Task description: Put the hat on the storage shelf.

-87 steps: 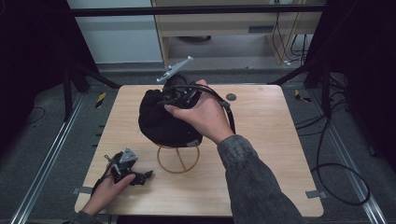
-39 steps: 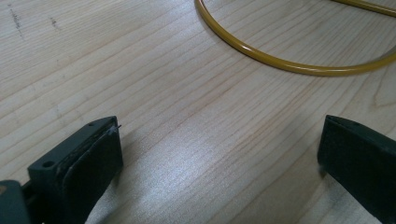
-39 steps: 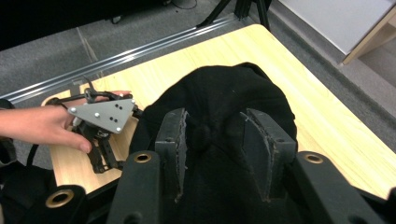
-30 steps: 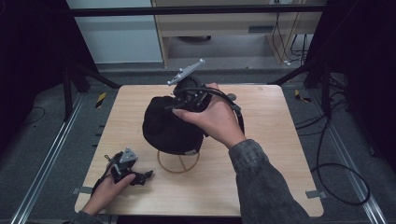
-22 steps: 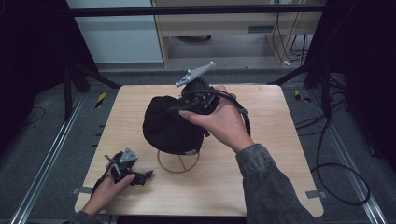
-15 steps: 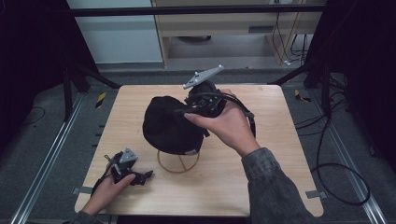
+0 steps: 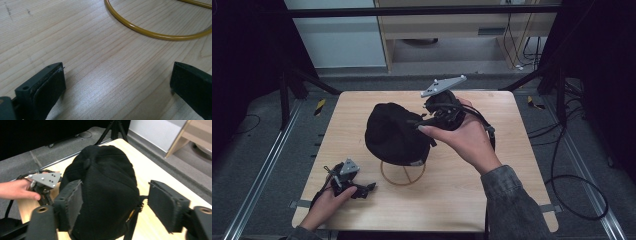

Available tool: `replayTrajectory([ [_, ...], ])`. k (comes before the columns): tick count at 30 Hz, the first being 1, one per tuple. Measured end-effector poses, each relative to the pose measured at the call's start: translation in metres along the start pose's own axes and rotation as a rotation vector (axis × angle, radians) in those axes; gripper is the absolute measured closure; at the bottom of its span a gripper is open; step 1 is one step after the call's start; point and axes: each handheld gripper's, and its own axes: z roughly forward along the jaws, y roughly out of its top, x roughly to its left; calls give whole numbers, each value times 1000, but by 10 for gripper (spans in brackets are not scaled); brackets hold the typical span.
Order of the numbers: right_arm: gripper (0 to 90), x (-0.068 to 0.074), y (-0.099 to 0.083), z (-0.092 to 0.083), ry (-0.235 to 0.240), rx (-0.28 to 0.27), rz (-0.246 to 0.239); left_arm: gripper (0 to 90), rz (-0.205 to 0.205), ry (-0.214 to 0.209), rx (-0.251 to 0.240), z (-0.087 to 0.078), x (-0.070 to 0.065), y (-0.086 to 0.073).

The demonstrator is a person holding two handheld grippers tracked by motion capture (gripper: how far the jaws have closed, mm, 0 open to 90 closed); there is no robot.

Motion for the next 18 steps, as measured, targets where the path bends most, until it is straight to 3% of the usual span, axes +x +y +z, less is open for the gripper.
replayTrajectory([
  [9, 120, -6, -12, -8, -48, -21, 43, 0, -1, 1, -3, 0, 0, 0],
  [18, 73, -16, -29, -19, -88, -33, 64, 0, 0, 1, -4, 0, 0, 0],
])
